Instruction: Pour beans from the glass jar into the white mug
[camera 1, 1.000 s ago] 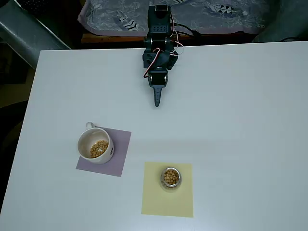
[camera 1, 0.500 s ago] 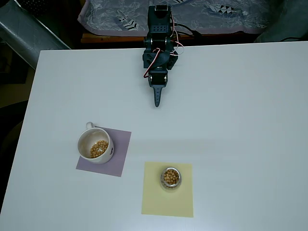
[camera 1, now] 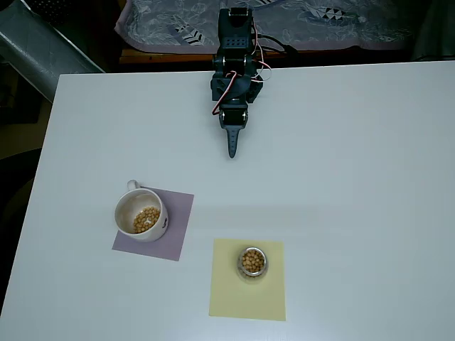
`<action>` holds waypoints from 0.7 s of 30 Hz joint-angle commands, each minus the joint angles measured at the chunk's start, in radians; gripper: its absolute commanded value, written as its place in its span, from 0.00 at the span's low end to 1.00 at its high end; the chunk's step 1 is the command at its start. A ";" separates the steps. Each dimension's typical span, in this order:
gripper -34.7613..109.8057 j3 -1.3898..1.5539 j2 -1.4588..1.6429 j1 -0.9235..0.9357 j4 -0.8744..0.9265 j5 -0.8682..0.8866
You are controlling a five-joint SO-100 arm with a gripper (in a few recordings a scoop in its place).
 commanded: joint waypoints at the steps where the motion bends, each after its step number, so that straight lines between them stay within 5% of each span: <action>1: 0.24 0.009 0.038 0.002 0.009 -0.009; 21: 0.24 0.009 0.038 -0.028 0.009 -0.002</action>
